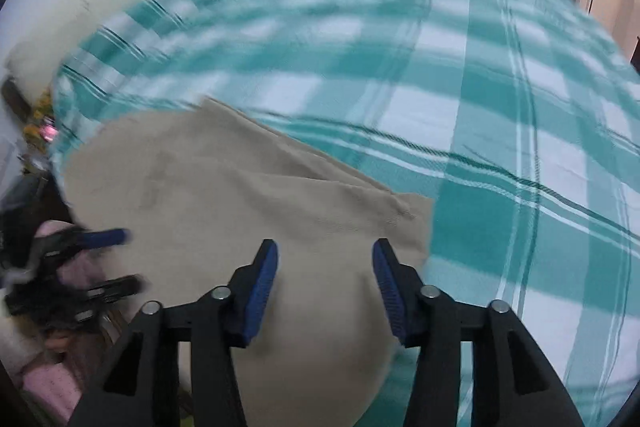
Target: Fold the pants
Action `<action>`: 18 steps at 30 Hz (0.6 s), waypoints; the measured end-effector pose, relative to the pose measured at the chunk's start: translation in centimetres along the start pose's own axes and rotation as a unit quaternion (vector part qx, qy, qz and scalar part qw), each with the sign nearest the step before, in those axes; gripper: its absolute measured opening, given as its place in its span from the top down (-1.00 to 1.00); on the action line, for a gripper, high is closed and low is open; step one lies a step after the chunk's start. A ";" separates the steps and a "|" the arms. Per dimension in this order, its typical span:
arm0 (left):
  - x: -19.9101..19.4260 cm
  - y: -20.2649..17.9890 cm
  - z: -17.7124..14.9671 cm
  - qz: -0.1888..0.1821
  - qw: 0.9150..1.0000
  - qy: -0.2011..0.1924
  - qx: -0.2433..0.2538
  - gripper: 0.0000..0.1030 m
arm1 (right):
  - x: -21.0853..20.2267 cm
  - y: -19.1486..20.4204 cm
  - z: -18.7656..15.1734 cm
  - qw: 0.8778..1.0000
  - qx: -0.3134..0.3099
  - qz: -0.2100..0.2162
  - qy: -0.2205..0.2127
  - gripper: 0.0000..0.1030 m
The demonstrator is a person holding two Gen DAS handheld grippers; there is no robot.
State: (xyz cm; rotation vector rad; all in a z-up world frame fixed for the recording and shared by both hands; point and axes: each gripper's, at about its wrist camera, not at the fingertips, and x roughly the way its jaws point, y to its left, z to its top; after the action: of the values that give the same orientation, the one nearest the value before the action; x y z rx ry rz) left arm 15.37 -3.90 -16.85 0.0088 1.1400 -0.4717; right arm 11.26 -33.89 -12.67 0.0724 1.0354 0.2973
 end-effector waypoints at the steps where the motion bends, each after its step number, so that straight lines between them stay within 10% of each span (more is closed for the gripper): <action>1: 0.2 0.0 -0.1 0.001 1.000 0.000 0.003 -0.71 | -0.8 0.5 -0.8 1.000 0.006 0.001 -0.012 -0.15; 5: 0.0 -0.3 0.0 0.003 1.000 0.002 0.015 -0.71 | 2.5 0.7 -5.9 0.997 0.051 -0.004 0.051 -0.21; 12: -7.3 7.4 1.0 0.012 0.993 -0.060 -0.097 -0.75 | 3.0 1.3 -6.6 0.998 0.052 -0.023 0.027 -0.27; 16: -11.9 16.7 -1.4 0.037 0.964 -0.105 -0.241 -0.76 | 3.2 0.8 -7.1 0.998 0.058 -0.021 0.009 -0.28; 18: -13.7 21.6 -3.2 0.029 0.936 -0.126 -0.328 -0.76 | 3.4 1.3 -7.2 0.998 0.047 -0.029 0.008 -0.30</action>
State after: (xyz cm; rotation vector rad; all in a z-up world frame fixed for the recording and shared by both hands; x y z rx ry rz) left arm 15.95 21.24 -11.18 -0.5841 0.9943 -0.0182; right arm 6.43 -32.33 -18.91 0.1252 1.0657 0.1970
